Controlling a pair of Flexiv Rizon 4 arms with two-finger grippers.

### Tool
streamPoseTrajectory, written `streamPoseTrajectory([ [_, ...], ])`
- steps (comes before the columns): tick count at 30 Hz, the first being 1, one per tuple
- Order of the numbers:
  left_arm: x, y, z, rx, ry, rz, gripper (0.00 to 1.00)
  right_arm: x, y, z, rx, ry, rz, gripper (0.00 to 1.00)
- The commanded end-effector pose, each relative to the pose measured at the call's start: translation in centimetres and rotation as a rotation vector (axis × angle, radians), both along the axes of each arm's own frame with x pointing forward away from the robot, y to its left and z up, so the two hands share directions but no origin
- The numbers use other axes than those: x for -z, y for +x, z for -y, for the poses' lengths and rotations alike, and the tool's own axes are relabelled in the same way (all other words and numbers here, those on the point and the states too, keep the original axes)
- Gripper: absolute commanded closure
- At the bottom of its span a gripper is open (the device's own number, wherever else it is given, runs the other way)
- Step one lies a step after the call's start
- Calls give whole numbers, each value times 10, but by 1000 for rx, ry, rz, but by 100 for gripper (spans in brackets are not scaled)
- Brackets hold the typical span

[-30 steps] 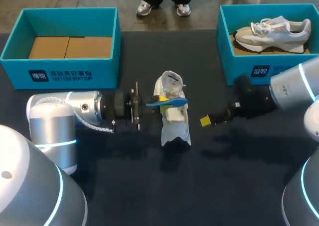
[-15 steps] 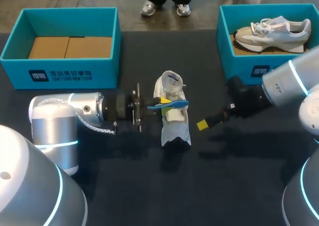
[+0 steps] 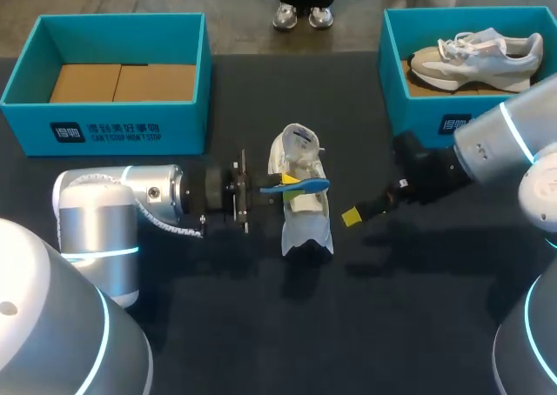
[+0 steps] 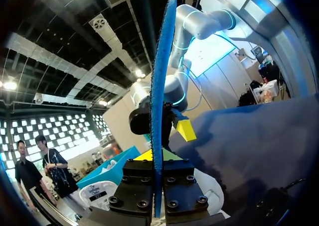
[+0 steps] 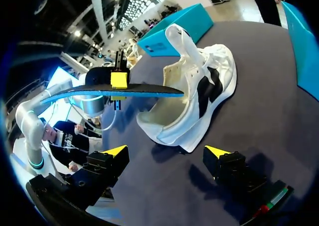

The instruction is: Take the shoe out of the shoebox, open the shoe tongue, remove and reinsert the insole, then place the shoe into the shoebox

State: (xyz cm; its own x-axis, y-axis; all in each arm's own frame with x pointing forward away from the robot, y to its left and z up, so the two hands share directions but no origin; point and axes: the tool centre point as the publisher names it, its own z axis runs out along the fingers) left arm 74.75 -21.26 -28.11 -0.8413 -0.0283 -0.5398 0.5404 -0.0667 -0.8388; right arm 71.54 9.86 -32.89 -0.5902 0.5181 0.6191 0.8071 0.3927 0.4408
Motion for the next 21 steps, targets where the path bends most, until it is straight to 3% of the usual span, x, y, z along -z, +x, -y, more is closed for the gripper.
streamPoseTrajectory([
  [1,4,1,2,-2,1,2,100,0,0,-1,0,-3,0,0],
  [21,18,15,8,-4,35,5,100,0,0,-1,0,-3,0,0],
])
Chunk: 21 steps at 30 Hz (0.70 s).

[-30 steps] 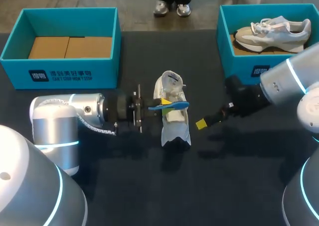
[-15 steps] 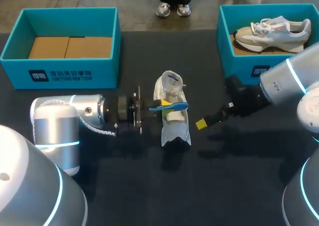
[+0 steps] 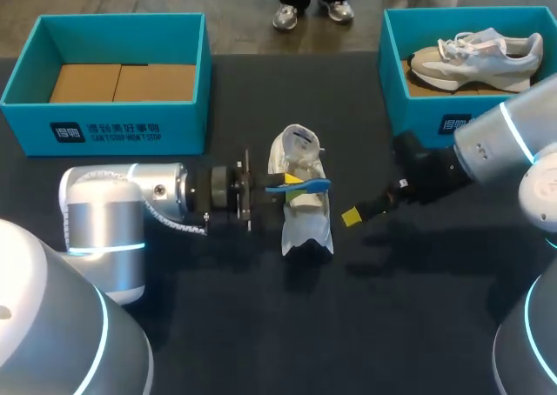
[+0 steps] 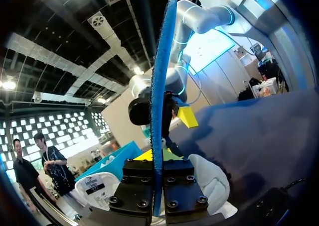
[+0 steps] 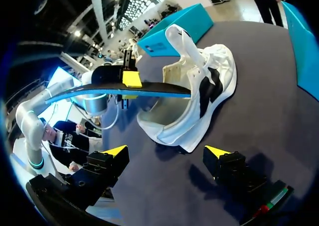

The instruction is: Take the shoe out of the shoebox, open the shoe tongue, remove and reinsert the insole, then place the shoe into the shoebox

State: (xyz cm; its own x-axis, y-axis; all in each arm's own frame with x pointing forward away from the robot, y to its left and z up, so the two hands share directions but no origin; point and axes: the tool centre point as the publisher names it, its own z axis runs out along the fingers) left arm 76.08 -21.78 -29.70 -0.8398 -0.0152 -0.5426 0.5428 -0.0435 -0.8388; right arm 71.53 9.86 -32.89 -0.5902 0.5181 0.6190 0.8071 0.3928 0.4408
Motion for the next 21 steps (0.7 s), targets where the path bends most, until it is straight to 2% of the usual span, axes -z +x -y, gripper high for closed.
streamPoseTrajectory([
  [1,3,2,3,-4,10,4,100,0,0,-1,0,-3,0,0],
  [21,22,14,-2,-20,70,33,100,0,0,-1,0,-3,0,0],
])
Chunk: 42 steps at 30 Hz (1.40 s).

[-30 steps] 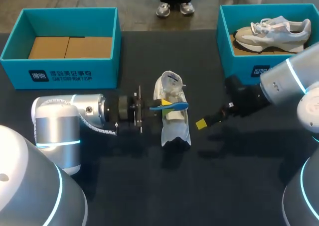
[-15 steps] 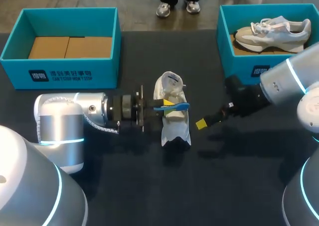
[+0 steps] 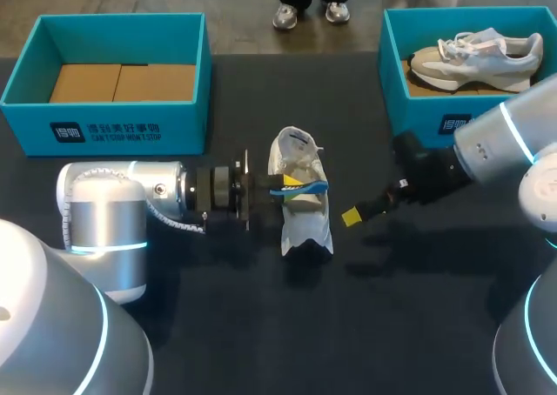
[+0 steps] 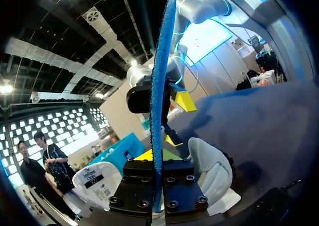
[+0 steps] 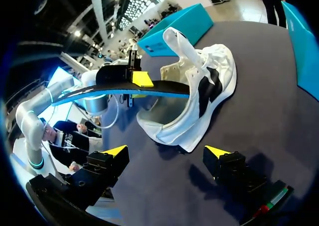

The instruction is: Take the shoe out of the shoebox, open the shoe tongue, remove and reinsert the insole, then place the shoe into the shoebox

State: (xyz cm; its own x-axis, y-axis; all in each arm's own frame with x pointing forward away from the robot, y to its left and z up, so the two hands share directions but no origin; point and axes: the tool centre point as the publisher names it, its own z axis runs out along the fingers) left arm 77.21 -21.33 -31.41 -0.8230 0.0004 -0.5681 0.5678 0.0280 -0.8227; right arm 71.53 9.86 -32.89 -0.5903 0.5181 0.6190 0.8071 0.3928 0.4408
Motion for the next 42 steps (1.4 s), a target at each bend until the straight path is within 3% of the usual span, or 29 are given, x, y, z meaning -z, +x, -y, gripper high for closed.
streamPoseTrajectory([
  [1,6,4,3,7,3,4,100,0,0,-1,0,-3,0,0],
  [26,22,16,-2,-33,71,11,100,0,0,-1,0,-3,0,0],
  [27,20,15,-2,-34,69,12,93,0,0,-1,0,-3,0,0],
  [28,18,15,-2,-34,65,12,70,0,0,-1,0,-3,0,0],
  [29,17,14,-2,-31,59,9,62,0,0,-1,0,-3,0,0],
  [32,12,12,-1,-26,48,14,67,0,0,-1,0,-3,0,0],
  [42,0,6,0,-10,24,39,69,0,0,-1,0,-3,0,0],
])
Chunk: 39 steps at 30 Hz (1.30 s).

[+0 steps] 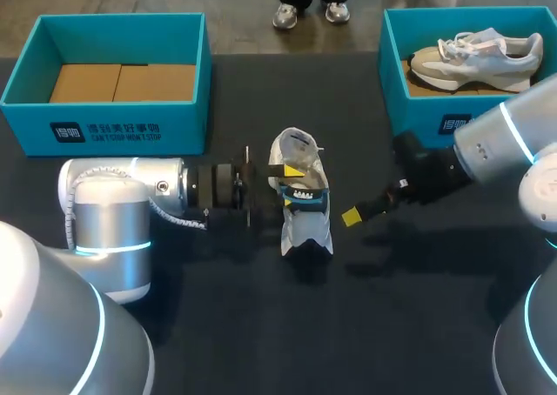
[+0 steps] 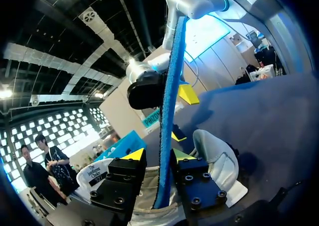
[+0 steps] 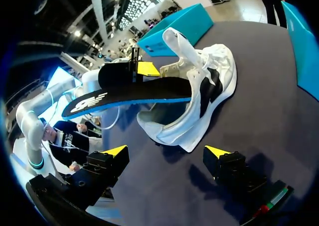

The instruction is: Take the shoe out of the shoebox, open the shoe tongue, remove and reinsert the insole, then place the shoe into the shoebox

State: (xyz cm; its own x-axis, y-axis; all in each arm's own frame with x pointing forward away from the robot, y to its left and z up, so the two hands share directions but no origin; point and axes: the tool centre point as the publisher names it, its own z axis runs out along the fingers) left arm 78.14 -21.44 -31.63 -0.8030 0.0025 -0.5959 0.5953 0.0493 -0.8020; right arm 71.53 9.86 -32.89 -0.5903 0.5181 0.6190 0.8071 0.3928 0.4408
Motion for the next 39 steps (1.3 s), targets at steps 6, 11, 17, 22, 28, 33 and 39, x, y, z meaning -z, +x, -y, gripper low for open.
streamPoseTrajectory([
  [6,0,-7,-1,9,13,9,100,0,0,-1,0,-3,0,0],
  [11,5,-5,-1,15,26,12,100,0,0,-1,0,-3,0,0],
  [17,16,3,1,15,22,6,100,0,0,-1,0,-3,0,0],
  [22,21,6,3,17,33,11,100,0,0,-1,0,-3,0,0],
  [28,25,9,3,5,54,25,100,0,0,-1,0,-3,0,0],
  [33,27,11,2,-3,68,17,100,0,0,-1,0,-3,0,0],
  [39,18,8,2,-3,56,19,55,0,0,-1,0,-3,0,0],
])
